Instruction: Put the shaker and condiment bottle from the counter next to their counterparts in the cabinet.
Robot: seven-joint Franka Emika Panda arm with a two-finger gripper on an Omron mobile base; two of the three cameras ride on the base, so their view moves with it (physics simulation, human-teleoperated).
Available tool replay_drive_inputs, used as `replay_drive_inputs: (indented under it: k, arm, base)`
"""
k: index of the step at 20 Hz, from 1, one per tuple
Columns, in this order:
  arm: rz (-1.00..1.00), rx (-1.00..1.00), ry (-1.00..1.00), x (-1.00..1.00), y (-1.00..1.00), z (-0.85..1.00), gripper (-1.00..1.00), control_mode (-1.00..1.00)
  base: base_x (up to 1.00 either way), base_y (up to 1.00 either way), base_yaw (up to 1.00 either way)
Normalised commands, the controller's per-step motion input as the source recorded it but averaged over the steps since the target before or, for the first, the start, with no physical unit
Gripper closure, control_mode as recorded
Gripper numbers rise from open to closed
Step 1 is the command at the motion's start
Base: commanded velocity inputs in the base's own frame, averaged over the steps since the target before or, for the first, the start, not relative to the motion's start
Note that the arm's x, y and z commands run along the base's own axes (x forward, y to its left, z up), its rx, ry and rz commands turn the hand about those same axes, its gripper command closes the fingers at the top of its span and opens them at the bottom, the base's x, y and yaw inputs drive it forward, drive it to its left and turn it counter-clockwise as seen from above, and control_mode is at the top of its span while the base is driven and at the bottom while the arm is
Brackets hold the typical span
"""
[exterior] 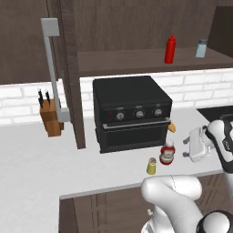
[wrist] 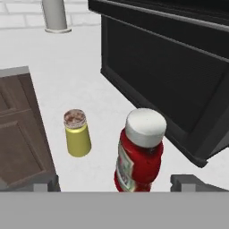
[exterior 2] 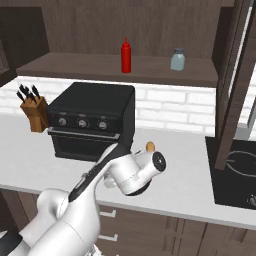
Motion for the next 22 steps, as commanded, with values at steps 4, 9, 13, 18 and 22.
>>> replay_drive_inputs:
  k: [4,9,13,18,22]
  arm:
    - [0.00,0.08,0.00,0.00,0.00,-0.09,-1.00,-1.00]
    - [0.00,0.05,0.00,0.00,0.00,-0.22,-1.00,-1.00]
    - [0.00,0.04,0.00,0.01,0.00,-0.23,-1.00,-1.00]
    - [0.00,0.08,0.00,0.01,0.00,-0.03,-1.00,-1.00]
    - [0.00,0.08,0.00,0.15,0.00,0.00,-1.00,-1.00]
  base:
    - [0.00,0.00,0.00]
    - [0.00,0.00,0.00]
    - [0.00,0.00,0.00]
    - [0.00,0.00,0.00]
    - [0.00,0.00,0.00]
